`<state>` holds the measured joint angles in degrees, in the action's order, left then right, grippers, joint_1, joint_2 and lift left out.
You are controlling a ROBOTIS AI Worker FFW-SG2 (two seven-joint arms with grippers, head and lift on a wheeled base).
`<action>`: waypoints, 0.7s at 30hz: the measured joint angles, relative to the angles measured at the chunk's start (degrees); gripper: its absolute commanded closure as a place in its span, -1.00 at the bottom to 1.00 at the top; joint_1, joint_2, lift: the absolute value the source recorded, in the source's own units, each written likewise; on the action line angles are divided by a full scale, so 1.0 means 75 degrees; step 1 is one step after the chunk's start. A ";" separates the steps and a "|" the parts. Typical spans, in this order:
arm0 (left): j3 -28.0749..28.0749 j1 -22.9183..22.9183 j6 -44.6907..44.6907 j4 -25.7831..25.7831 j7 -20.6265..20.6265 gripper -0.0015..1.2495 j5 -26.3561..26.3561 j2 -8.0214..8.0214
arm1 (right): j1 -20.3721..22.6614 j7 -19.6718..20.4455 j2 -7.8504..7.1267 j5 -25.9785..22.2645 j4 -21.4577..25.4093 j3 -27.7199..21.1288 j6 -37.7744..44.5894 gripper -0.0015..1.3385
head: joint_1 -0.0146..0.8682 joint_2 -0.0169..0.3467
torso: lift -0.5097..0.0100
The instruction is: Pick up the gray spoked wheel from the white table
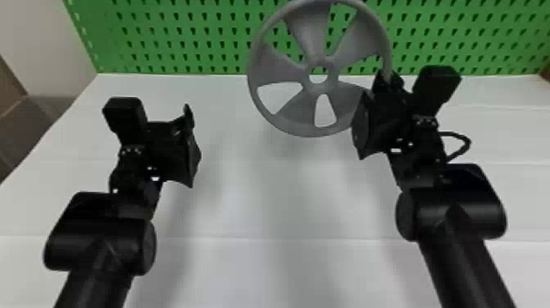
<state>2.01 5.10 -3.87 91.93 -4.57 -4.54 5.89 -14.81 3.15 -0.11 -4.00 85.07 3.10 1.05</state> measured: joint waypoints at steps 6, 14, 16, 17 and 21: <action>-0.0001 -0.0019 0.0018 0.0000 0.0000 -0.63 -0.0016 -0.0010 | 0.0201 0.0001 -0.0001 0.0028 0.0001 -0.0056 -0.0397 0.77 | 0.80 -0.59 | 0.59; -0.0002 -0.0087 0.0132 0.0000 0.0000 -0.63 -0.0030 -0.0015 | 0.0419 0.0001 -0.0074 0.0113 0.0001 -0.0069 -0.0565 0.77 | 0.80 -0.59 | 0.59; -0.0005 -0.0098 0.0151 0.0000 0.0000 -0.63 -0.0052 -0.0021 | 0.0467 0.0001 -0.0097 0.0142 0.0001 -0.0082 -0.0583 0.77 | 0.80 -0.59 | 0.59; -0.0008 -0.0103 0.0159 0.0000 0.0000 -0.63 -0.0064 -0.0025 | 0.0484 0.0001 -0.0104 0.0151 0.0001 -0.0089 -0.0592 0.77 | 0.80 -0.59 | 0.59; -0.0016 -0.0133 0.0193 0.0000 0.0000 -0.63 -0.0094 -0.0045 | 0.0538 0.0001 -0.0116 0.0175 0.0001 -0.0129 -0.0648 0.77 | 0.80 -0.59 | 0.59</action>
<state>1.88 4.10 -2.42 91.93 -4.57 -5.25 5.55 -10.78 3.16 -0.99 -2.70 85.08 2.13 -3.81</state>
